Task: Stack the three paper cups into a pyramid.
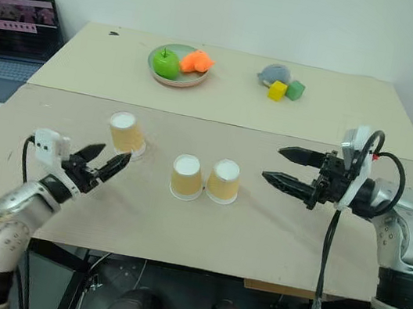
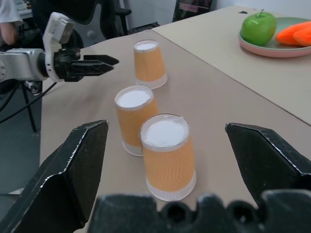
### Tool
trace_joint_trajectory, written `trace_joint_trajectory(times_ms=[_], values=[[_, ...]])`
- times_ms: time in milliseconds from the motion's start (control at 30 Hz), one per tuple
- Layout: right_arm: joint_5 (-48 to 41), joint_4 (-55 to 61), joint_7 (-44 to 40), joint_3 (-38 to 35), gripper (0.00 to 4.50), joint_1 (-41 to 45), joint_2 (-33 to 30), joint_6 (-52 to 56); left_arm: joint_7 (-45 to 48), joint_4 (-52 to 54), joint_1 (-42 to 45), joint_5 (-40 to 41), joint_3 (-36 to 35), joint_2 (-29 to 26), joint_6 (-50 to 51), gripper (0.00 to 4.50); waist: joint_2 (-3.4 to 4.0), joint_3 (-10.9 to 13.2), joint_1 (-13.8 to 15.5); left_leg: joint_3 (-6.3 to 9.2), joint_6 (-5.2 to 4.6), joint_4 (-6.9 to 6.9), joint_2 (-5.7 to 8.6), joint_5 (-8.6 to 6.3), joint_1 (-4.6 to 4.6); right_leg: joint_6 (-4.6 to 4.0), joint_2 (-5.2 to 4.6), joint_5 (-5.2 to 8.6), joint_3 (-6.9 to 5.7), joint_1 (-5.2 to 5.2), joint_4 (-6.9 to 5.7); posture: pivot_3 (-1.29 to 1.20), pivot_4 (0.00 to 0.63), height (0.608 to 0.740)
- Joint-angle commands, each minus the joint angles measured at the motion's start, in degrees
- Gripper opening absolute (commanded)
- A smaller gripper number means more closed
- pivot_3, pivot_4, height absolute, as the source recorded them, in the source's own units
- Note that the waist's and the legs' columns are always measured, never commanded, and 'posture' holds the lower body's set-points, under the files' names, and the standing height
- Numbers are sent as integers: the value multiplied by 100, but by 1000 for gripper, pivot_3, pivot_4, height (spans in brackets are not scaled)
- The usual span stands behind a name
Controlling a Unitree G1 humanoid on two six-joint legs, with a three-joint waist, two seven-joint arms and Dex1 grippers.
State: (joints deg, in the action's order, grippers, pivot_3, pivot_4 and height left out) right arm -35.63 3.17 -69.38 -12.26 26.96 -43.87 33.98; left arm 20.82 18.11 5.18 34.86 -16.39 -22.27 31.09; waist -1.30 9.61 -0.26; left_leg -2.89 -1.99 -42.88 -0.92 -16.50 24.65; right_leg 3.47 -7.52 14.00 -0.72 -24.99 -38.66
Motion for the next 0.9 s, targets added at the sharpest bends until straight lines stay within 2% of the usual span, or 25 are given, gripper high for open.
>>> trace_joint_trajectory(times_ms=[33, 500, 900], values=[[-240, 383, 194, -203, 4489, -63, -57, 82, -42, -60, 195, -176, 8, 17, -238, 4500, 0, 0, 16, 0, 0, 0, 0, 0, -2, 0, 0, 0, 0, 2, 0, 0, 150, 678], [-395, 778, 529, -233, 4489, -335, -55, 89, 41, -1550, 1476, -926, 265, -27, -776, 4500, -3, 1, 87, -2, -3, 0, 10, -2, 6, 0, 0, 0, -4, -1, 10, 0, 150, 678], [-476, 896, 709, -319, 4489, -491, -72, -8, 380, -2486, 2148, -1297, 494, -13, -1260, 4500, -4, 1, 88, -2, -4, 0, 10, -2, 7, 1, 0, 0, -5, -1, 11, 0, 150, 678]])
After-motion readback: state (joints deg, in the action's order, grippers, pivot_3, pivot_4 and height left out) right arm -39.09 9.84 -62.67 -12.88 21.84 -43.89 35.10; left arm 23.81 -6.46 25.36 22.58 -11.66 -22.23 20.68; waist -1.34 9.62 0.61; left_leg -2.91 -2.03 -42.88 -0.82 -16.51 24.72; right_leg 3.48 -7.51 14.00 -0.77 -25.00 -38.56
